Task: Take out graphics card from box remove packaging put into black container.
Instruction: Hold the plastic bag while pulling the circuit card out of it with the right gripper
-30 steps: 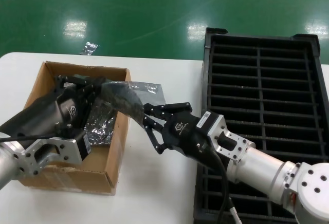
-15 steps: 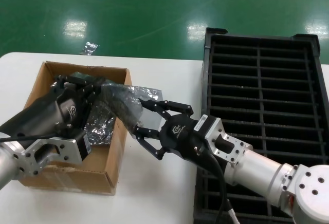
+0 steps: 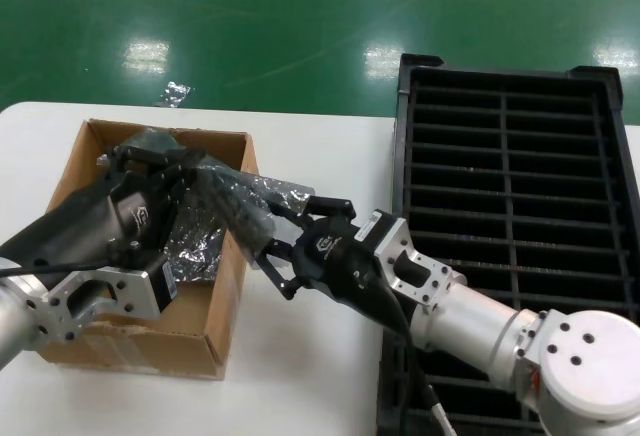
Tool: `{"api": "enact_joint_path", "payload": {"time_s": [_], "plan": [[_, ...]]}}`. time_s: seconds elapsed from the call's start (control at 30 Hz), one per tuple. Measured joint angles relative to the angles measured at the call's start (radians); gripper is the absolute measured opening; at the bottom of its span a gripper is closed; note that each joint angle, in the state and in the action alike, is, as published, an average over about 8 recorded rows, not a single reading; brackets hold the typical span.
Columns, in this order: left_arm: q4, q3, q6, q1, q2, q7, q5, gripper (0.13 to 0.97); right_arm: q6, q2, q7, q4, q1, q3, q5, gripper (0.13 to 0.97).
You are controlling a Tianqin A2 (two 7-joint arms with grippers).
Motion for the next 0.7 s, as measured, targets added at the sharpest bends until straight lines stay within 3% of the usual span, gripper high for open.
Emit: {"api": "enact_joint_path", "payload": {"time_s": [0.33, 0.7], "plan": [[0.0, 0.0, 0.0, 0.0, 0.0, 0.0, 0.0, 0.139, 0.024, -0.029, -0.005, -0.036, 0.008, -0.001, -0.009, 0.21], [0.0, 0.0, 0.0, 0.0, 0.0, 0.0, 0.0, 0.139, 0.029, 0.005, 0.031, 0.041, -0.015, 0.007, -0.019, 0.185]]}}
